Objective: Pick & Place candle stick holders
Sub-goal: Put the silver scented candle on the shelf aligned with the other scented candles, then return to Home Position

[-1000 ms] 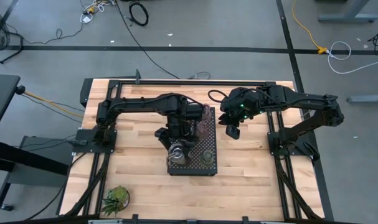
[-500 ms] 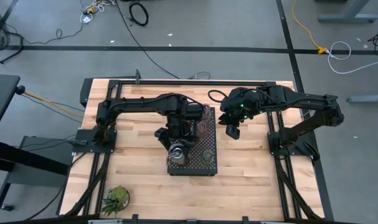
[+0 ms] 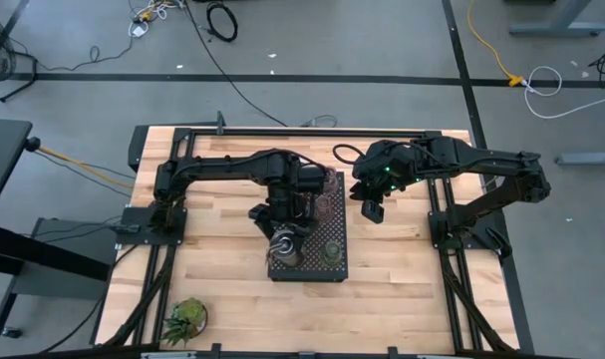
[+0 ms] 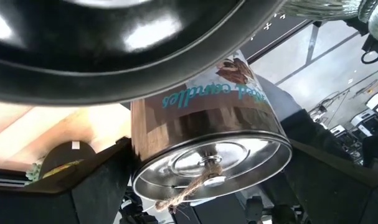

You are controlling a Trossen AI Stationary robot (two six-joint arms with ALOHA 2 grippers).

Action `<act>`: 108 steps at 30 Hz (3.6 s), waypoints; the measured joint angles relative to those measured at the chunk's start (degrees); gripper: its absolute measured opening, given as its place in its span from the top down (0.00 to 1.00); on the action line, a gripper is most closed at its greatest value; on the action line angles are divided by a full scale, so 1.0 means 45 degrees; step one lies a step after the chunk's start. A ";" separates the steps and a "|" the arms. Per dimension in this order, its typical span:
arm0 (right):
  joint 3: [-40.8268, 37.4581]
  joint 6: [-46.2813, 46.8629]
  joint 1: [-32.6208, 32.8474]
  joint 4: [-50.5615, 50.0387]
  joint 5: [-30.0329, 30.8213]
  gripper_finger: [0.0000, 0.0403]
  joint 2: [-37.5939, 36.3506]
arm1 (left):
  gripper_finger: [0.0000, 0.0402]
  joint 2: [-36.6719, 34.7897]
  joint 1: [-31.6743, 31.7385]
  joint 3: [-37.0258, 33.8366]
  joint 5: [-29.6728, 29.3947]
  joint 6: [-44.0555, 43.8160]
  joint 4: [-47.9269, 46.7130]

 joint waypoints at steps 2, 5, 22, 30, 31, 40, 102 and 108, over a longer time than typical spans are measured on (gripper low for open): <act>0.0000 0.0000 0.0002 0.0000 -0.0004 0.79 0.0000 | 0.00 0.0000 0.0000 0.0000 -0.0007 -0.0005 0.0101; 0.0000 0.0000 0.0004 0.0005 0.0001 0.79 0.0000 | 0.00 0.0000 0.0000 0.0000 0.0015 0.0009 0.0132; 0.0000 0.0000 -0.0001 -0.0005 -0.0004 0.79 0.0000 | 0.00 -0.0086 -0.0002 0.0000 -0.0276 0.0018 0.0268; 0.0000 0.0000 -0.0001 -0.0005 -0.0003 0.79 0.0000 | 0.00 -0.0087 0.0024 -0.0005 -0.0188 0.0275 0.0283; 0.0000 0.0000 -0.0001 -0.0005 -0.0004 0.79 0.0000 | 0.00 -0.0087 0.0024 -0.0005 -0.0185 0.0259 0.0317; 0.0000 -0.0005 0.0003 -0.0005 -0.0004 0.79 0.0000 | 0.00 -0.0087 0.0024 -0.0010 -0.0112 0.0233 0.0340; 0.0005 0.0665 0.0004 0.6629 -0.0007 0.79 -0.0005 | 0.00 -0.0695 0.0199 -0.0029 -0.1715 -0.0661 0.1069; 0.0005 0.0665 -0.0001 0.6782 -0.0002 0.79 -0.0005 | 0.00 -0.0743 0.0199 -0.0015 -0.1729 -0.0632 0.1026</act>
